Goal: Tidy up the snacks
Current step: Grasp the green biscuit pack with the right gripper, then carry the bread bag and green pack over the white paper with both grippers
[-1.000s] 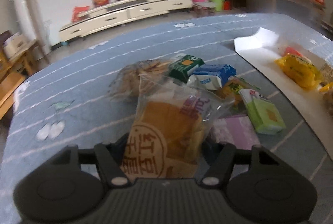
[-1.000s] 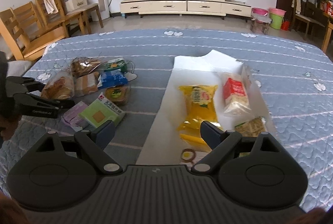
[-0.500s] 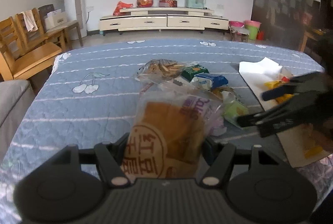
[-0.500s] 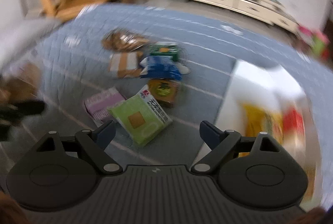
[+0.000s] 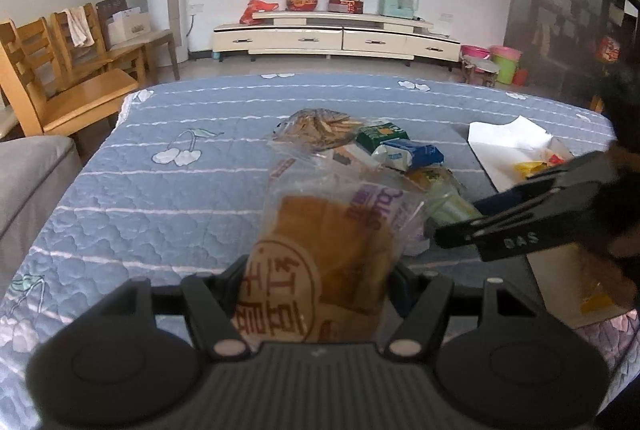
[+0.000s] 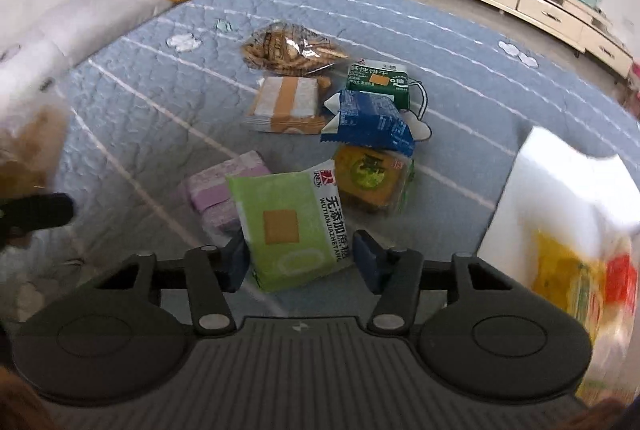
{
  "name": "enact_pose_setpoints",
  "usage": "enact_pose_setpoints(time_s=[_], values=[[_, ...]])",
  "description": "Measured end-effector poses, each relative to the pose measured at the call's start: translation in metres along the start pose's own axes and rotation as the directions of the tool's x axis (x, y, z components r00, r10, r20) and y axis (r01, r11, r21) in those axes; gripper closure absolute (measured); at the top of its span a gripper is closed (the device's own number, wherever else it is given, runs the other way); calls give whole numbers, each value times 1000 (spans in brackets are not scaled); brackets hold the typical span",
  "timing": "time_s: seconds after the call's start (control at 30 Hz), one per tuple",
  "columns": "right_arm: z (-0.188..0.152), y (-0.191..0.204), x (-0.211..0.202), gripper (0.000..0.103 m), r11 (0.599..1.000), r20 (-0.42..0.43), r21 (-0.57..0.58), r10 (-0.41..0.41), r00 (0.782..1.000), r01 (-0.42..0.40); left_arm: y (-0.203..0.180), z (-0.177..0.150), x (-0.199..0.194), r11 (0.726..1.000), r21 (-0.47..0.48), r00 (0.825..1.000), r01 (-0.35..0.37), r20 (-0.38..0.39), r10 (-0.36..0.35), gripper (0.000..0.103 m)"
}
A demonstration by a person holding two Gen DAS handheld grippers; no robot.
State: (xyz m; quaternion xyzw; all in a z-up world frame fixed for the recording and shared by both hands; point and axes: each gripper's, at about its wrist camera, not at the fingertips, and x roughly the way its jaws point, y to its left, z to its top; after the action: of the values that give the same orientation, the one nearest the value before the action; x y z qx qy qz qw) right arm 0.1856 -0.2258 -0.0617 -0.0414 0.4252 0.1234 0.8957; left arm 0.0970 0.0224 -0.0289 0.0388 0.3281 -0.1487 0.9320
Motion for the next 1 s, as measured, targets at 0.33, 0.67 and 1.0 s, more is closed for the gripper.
enact_pose_setpoints(time_s=[0.33,0.67,1.0], values=[[-28,24,-64,46,993,93,103,-60,994,50,-16,-3,-30,999,-31,1000,-21,17,22,35],[-50,53,-124,46,986,191,132,-130,973,106,-25,-6,-61,996,-58,997,-69,38,71,35],[-68,49,-160,46,976,249,182,-166,954,122,-33,-10,-89,996,-62,996,-59,68,63,35]])
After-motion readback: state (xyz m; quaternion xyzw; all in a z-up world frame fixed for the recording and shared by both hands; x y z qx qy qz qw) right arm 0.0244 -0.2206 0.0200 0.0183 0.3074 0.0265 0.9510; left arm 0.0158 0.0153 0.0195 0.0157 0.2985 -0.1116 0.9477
